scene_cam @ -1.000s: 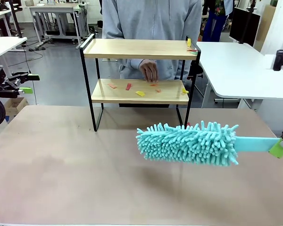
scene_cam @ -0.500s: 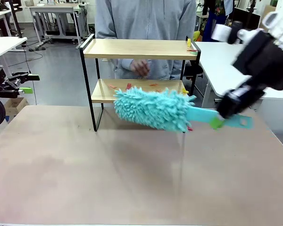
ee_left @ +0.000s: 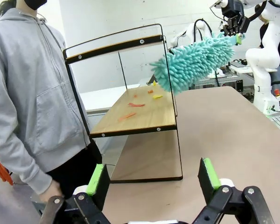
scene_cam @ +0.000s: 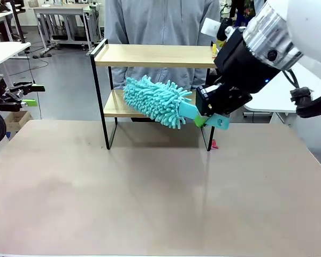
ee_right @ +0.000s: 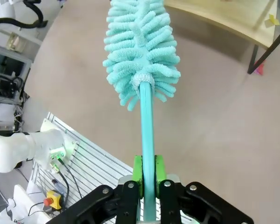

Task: Clean the shelf.
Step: Clean the specific section of the Shelf indicated by the human with the Duster.

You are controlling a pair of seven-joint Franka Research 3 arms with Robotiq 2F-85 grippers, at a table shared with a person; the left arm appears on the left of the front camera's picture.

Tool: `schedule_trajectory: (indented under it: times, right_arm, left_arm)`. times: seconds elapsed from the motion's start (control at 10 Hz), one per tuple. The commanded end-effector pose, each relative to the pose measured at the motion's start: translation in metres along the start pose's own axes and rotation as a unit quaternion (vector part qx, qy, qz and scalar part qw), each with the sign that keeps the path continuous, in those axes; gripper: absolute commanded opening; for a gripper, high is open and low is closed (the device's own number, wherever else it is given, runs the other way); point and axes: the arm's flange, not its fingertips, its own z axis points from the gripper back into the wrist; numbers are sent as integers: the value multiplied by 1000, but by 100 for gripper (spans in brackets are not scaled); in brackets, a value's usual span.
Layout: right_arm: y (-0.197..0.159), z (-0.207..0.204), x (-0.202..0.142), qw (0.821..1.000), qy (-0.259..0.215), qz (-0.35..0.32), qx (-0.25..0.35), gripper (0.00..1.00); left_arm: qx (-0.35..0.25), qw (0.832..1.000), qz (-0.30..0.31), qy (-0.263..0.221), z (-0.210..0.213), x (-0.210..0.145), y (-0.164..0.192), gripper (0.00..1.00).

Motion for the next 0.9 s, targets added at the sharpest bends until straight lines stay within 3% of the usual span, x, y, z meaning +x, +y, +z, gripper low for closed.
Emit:
schedule_trajectory:
  times: [0.0,0.4,0.6,0.8]
  right_arm:
    - [-2,10,-12,1000,7,22,0,13]
    - [2,7,-8,1000,9,15,0,13]
    - [22,-24,32,999,-35,-6,-28,13]
    - [40,-52,59,998,-51,-30,-8,13]
  left_arm:
    - [1,1000,-3,3,-2,2,-2,100]
    - [1,1000,-3,3,-2,2,-2,100]
    - [1,1000,-3,3,-2,2,-2,100]
    - [1,1000,-3,3,-2,2,-2,100]
